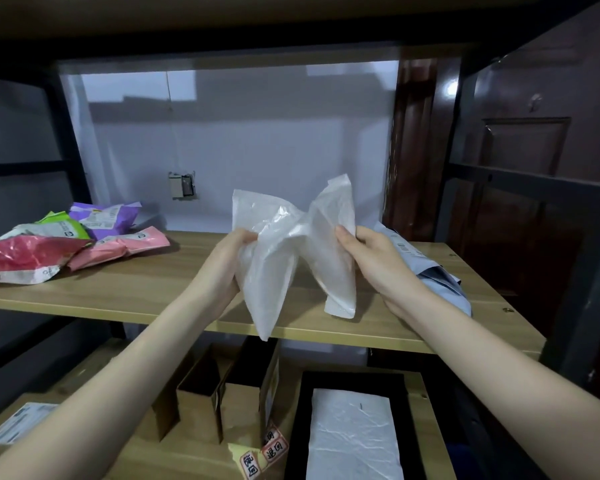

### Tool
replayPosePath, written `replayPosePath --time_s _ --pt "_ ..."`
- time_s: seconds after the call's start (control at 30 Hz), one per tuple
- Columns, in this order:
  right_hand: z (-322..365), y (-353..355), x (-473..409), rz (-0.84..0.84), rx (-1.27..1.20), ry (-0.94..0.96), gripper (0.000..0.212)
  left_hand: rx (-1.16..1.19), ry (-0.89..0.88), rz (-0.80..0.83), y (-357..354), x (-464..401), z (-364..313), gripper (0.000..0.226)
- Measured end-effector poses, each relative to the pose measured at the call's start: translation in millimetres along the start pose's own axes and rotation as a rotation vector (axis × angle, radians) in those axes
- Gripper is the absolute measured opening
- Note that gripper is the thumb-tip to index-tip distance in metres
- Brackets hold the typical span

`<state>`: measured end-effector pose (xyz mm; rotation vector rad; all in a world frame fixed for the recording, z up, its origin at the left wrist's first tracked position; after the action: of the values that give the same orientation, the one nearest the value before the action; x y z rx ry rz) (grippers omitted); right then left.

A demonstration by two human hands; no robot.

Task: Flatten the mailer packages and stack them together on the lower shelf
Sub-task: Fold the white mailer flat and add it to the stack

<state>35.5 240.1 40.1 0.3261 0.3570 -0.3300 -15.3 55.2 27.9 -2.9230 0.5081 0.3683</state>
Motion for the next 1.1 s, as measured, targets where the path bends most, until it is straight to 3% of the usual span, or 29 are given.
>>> replayPosePath --time_s 0.07,0.27,0.4,0.47,0.57,0.77,0.9,1.0,1.1 --pt "6 6 1 -0.075 0.027 0.050 0.046 -0.119 -0.061 -0.059 5 -3 -2 0.027" --pt "17 34 0 -0.262 0.137 0.119 0.035 -0.123 -0.141 -0.324 37 -10 -4 0.021" --pt "9 44 -4 -0.279 0.190 0.094 0.039 -0.413 -0.258 -0.417 52 -15 -8 0.021" --pt "0 43 -7 -0.237 0.194 0.043 0.029 -0.478 -0.254 -0.378 52 -21 -4 0.010" --pt "-20 40 -9 -0.156 0.179 -0.080 0.012 -0.431 -0.152 -0.258 45 -27 11 0.039" --pt "-44 36 -6 -0.067 0.188 -0.222 0.043 -0.499 -0.107 -0.178 40 -33 25 0.061" --pt "-29 34 -9 -0.036 0.540 -0.076 0.073 -0.829 -0.087 -0.173 43 -39 29 0.079" --pt "-9 25 -8 -0.039 0.664 0.082 0.059 -0.975 -0.244 -0.198 29 -33 9 0.064" --pt "3 5 -5 0.016 0.684 0.180 0.048 -1.070 -0.342 -0.060 -2 -29 -1 0.048"
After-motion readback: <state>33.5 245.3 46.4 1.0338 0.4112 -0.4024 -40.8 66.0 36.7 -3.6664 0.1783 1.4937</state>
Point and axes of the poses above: each hand's wrist, its own x-axis away from the middle knuckle, its own y-axis out of the back of the hand, z = x × y, the point moved 9 cm from there along -x, towards the middle knuckle, and after that the axes turned 2 degrees about -z, right-handed, at the moved point
